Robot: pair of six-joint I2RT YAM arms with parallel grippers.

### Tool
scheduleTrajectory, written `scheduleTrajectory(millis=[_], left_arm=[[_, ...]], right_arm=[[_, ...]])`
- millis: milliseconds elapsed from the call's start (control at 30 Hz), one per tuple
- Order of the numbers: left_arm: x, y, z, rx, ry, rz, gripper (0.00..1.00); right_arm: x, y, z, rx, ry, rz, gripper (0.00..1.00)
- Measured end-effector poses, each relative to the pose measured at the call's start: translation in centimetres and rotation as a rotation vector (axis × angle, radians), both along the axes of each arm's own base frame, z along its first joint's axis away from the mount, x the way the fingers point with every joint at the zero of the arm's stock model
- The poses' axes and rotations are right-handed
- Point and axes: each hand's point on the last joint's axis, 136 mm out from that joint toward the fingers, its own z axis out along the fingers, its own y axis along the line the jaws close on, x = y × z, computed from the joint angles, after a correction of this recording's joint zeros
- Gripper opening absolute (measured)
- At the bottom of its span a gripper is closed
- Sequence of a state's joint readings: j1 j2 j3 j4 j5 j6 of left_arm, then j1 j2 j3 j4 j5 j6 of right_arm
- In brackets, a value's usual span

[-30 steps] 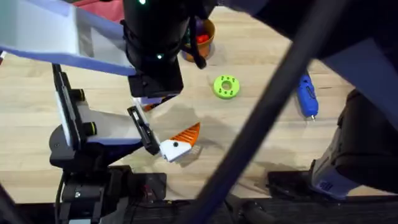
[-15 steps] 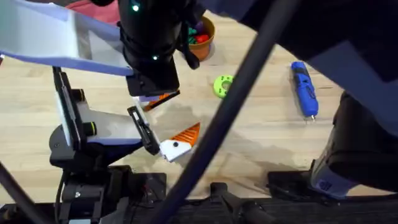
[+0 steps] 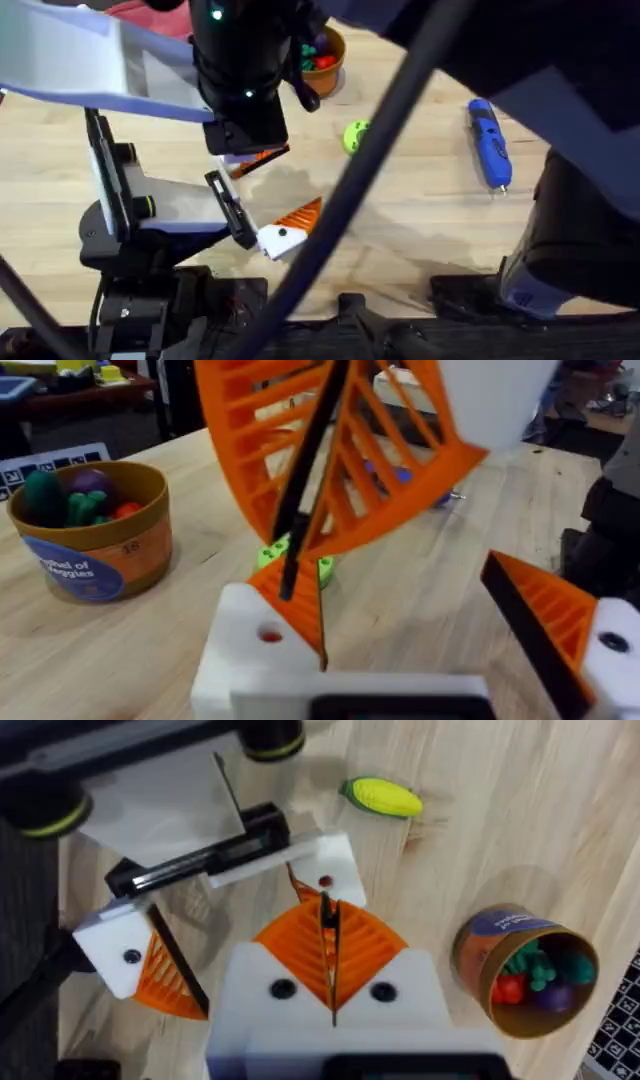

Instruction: Pick up the gripper from the table and insert it into the empty holder that is missing its gripper. Then pick up a screw, insert it into the mounting hole, and use the screwdriver to tighten it. Finally, clean up the table by picking up the vegetable and placing it into the bucket.

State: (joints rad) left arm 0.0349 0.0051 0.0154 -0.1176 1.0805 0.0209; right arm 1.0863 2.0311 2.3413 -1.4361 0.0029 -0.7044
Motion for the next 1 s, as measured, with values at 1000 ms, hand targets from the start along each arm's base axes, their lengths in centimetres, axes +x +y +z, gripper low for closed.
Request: scheduleTrajectory(millis=[1000], left_arm=[[0.0,0.0,0.0,0.000,-0.001,0.000,0.985]], right_arm=[[0.7,0.1,-1.4,-0.043,-0.010,-0.009,0.006]])
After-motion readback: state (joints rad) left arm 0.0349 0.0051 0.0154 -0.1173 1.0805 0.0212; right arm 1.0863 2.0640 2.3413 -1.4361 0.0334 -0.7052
